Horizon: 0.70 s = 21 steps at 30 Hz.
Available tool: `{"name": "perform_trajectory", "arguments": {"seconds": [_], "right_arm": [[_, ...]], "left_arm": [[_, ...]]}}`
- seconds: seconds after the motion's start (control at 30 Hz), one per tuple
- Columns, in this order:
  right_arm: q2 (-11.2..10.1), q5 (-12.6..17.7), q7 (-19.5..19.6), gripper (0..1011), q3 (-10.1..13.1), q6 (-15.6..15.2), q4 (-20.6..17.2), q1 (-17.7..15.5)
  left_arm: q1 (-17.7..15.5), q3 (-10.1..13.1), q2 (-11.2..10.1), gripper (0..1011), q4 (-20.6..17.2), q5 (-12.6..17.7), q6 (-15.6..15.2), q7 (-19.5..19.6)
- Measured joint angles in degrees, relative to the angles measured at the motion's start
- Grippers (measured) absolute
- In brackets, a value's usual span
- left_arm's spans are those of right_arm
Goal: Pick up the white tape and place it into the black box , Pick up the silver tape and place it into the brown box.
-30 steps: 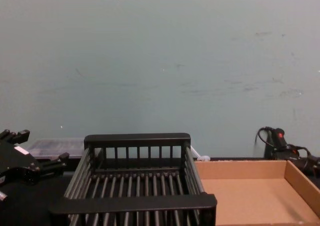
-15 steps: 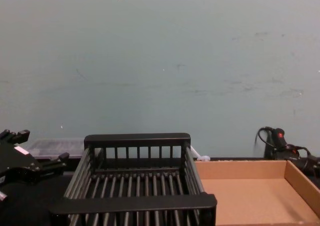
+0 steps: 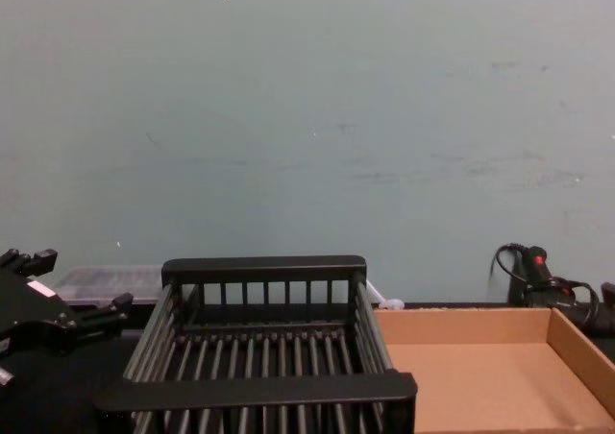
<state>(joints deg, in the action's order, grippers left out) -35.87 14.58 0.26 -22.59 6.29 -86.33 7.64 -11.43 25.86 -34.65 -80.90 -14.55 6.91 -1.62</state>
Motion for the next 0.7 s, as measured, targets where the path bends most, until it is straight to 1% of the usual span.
{"name": "perform_trajectory", "arguments": {"seconds": [0.17, 0.2, 0.27, 0.3, 0.4, 0.47, 0.57, 0.6, 0.7], "right_arm": [[-1.21, 1.06, -0.69, 1002, 1.56, -1.54, -3.15, -2.38], [-1.76, 1.43, -0.92, 1002, 2.17, -2.13, -4.29, -3.24], [-2.30, 1.82, -1.21, 1003, 2.78, -2.72, -5.34, -4.12], [-2.93, 2.24, -1.55, 1002, 3.38, -3.30, -6.60, -5.08], [-3.95, 3.01, -2.19, 1002, 4.40, -4.33, -8.41, -6.59], [-5.20, 4.08, -3.01, 1002, 5.65, -5.81, -10.61, -8.52], [-6.15, 5.63, -3.93, 1002, 6.93, -7.28, -12.35, -10.30], [-6.68, 6.83, -4.64, 1002, 7.79, -8.36, -13.47, -11.48], [-7.42, 8.91, -5.76, 1002, 9.22, -10.37, -15.23, -13.51]], "left_arm": [[0.00, 0.00, 0.00, 1001, 0.00, 0.00, 0.00, 0.00], [0.00, 0.00, 0.00, 1001, 0.00, 0.00, 0.00, 0.00], [0.00, 0.00, 0.00, 1001, 0.00, 0.00, 0.00, 0.00], [0.00, 0.00, 0.00, 1001, 0.00, 0.00, 0.00, 0.00], [0.00, 0.00, 0.00, 1001, 0.00, 0.00, 0.00, 0.00], [0.00, 0.00, 0.00, 1001, 0.00, 0.00, 0.00, 0.00], [0.00, 0.00, 0.00, 1001, 0.00, 0.00, 0.00, 0.00], [0.00, 0.00, 0.00, 1001, 0.00, 0.00, 0.00, 0.00], [0.00, 0.00, 0.00, 1001, 0.00, 0.00, 0.00, 0.00]]}}
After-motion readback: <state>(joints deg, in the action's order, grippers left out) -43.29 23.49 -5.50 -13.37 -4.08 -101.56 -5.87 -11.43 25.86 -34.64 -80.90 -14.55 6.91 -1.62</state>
